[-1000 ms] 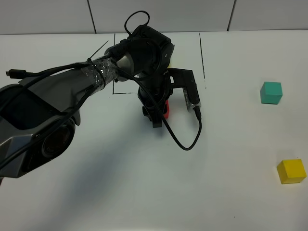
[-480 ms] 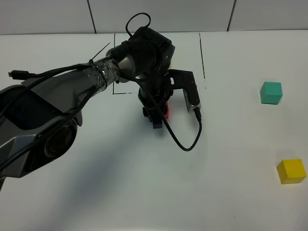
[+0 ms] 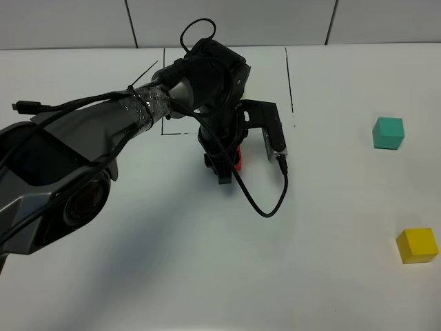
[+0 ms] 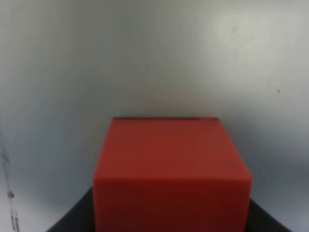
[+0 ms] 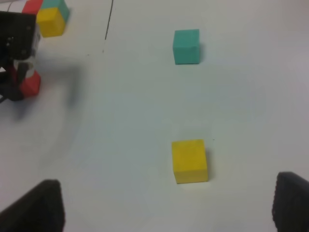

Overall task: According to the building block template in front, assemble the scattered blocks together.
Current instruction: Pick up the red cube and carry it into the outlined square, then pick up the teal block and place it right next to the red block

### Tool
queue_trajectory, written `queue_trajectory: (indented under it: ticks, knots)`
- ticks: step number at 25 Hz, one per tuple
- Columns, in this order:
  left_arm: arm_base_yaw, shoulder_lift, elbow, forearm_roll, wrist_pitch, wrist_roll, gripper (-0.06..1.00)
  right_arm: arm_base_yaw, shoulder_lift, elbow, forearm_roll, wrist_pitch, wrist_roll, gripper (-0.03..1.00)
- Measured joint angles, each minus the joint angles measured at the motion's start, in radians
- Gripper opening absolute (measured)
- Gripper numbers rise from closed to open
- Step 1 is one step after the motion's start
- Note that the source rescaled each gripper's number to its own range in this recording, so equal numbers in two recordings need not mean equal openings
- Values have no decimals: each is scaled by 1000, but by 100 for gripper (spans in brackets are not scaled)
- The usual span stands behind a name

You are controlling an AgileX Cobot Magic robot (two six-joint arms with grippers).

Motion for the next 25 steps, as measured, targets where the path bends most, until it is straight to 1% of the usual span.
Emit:
queue_trajectory:
  ticks: [3, 5, 6, 12, 14, 16, 19, 22, 25]
  knots:
    - [0, 0, 0, 0, -1, 5, 1, 0, 0, 0, 0, 0, -1, 75]
    - [0, 3, 0, 0, -3, 7, 7, 0, 0, 0, 0, 0, -1, 75]
    - [0, 3, 0, 2, -7, 7, 13, 0, 0, 0, 0, 0, -1, 75]
    - [0, 1, -2, 13, -20, 8, 64, 0, 0, 0, 0, 0, -1, 75]
    - [0, -5, -2, 11, -21, 7, 78, 0, 0, 0, 0, 0, -1, 75]
    - [0, -15, 1, 8, -16, 6, 89, 0, 0, 0, 0, 0, -1, 75]
    - [0, -45, 1, 3, 7, 5, 98, 0, 0, 0, 0, 0, 0, 75]
    - [0, -86, 1, 2, 47, -22, 100, 0, 0, 0, 0, 0, 0, 75]
    - [0, -130, 1, 2, 86, -86, 100, 0, 0, 0, 0, 0, 0, 75]
